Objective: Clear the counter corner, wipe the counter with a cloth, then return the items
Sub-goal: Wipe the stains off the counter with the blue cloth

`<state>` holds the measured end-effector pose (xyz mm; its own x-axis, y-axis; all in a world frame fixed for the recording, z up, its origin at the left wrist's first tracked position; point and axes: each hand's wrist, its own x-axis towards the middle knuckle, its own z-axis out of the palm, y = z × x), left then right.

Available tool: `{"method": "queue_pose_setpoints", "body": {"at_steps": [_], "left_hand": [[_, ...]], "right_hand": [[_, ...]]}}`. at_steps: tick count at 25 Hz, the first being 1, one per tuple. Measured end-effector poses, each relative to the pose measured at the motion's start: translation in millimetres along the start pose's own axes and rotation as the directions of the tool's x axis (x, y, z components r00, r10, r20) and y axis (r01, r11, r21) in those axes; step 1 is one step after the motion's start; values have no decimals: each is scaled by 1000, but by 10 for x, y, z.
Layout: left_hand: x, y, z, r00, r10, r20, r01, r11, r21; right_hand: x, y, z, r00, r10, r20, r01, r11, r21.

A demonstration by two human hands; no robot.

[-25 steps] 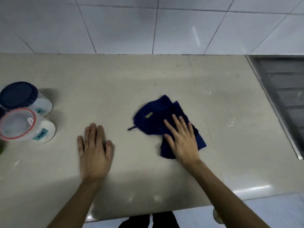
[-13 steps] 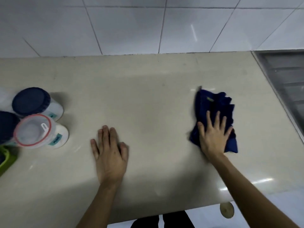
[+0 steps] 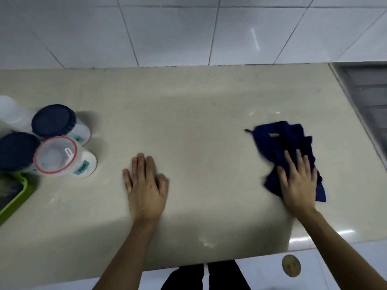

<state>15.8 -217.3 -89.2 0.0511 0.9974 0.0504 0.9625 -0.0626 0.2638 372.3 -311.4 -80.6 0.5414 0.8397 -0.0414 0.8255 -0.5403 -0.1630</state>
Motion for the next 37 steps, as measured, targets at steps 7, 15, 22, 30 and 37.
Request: {"method": "queue_pose_setpoints", "body": {"at_steps": [7,15,22,30,37], "left_hand": [[-20,11,-22,1000,1,25,0,999,-52],[-255,-182,-78,985,168,-25,-170,965,-201],[-596,-228,-53,992,124,-40,-128,979,-156],[-748,121,-110,991,124,-53,-135,920,-368],[-1155,608,47,854,500,144,-487,866,-116]], "right_hand": [[-433,-1504,300,931,-358,76,363,930,-53],[-447,-678,166,894,-442,68,441,897,34],[-380,76,-9,980,198,16,-199,978,57],[-1348,-1067,231,918,-387,82,386,922,33],[-1509,-721,98,800,-590,107,581,807,108]]}}
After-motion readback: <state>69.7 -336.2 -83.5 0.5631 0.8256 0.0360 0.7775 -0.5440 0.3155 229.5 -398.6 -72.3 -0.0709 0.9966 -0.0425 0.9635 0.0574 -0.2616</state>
